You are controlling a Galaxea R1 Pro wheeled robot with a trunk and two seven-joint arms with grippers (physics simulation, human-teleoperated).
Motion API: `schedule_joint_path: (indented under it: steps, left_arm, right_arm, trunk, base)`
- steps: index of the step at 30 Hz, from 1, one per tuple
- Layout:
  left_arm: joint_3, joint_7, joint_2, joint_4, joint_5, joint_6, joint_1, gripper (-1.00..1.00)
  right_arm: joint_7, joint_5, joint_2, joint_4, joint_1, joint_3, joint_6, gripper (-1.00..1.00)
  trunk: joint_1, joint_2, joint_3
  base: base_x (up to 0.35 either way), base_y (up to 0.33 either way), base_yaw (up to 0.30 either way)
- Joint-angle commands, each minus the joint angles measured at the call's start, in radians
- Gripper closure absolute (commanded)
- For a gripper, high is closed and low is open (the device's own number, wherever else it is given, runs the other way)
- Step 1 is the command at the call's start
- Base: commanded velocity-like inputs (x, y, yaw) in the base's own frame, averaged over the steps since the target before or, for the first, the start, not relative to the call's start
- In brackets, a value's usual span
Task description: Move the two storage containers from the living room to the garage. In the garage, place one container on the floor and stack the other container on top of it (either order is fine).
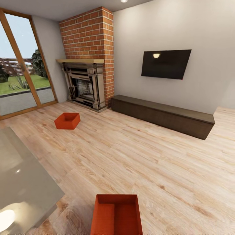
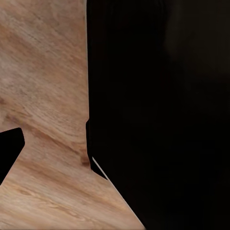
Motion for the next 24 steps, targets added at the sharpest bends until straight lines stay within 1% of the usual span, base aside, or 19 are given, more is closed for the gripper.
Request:
schedule_joint_path:
  steps: [1,24]
  left_arm:
    - [0.001,0.002,0.000,-0.001,0.001,-0.001,0.000,-1.00]
    - [0.001,0.002,0.000,-0.001,0.001,-0.001,0.000,-1.00]
  right_arm:
    - [0.006,-0.010,0.001,0.003,0.000,0.008,-0.003,-1.00]
    - [0.006,-0.010,0.001,0.003,-0.001,0.009,-0.003,-1.00]
  trunk:
    - [0.000,0.000,-0.002]
    - [0.000,0.000,-0.039]
  base:
    - [0.000,0.000,0.000]
    - [0.000,0.000,0.000]
